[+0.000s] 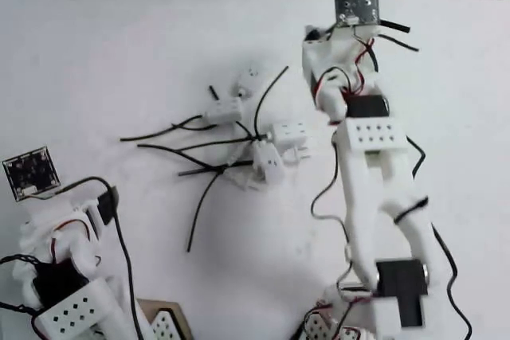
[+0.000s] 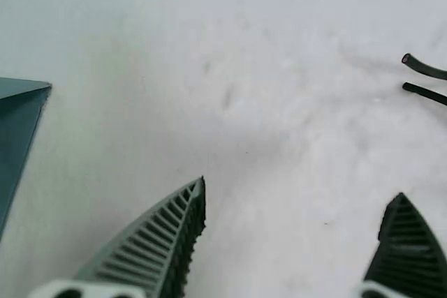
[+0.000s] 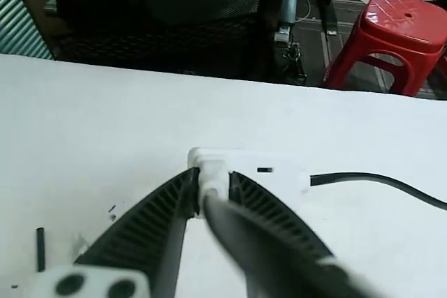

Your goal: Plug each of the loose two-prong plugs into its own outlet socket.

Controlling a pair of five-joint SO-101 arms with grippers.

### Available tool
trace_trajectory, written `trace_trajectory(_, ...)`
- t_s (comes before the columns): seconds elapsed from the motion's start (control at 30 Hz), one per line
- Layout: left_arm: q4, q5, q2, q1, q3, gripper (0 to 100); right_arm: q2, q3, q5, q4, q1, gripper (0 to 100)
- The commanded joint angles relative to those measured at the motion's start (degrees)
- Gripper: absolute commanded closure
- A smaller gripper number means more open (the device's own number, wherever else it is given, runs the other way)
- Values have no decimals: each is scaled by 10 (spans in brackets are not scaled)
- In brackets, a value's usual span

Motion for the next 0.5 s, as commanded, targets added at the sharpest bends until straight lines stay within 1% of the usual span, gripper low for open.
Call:
trace_trajectory(0.0, -11, 1, -8, 0, -3, 619, 50, -28, 0, -47, 14, 978)
trace_trajectory(0.03, -11, 1, -8, 0, -3, 619, 69, -42, -2, -42, 18, 965)
trace_trajectory(0.1, -11, 1, -8, 0, 0, 619, 107, -76, -4, -21, 23, 906)
trace_trajectory(0.17, -15, 1, -8, 0, 4, 619, 135, -113, -4, 24, 26, 828)
trace_trajectory(0.23, -15, 1, -8, 0, 4, 619, 151, -150, -4, 82, 26, 783)
trace_trajectory(0.37, -15, 1, -8, 0, 4, 619, 148, -212, -3, 212, 26, 779)
trace_trajectory(0.47, -15, 1, -8, 0, 4, 619, 127, -228, 0, 307, 19, 779)
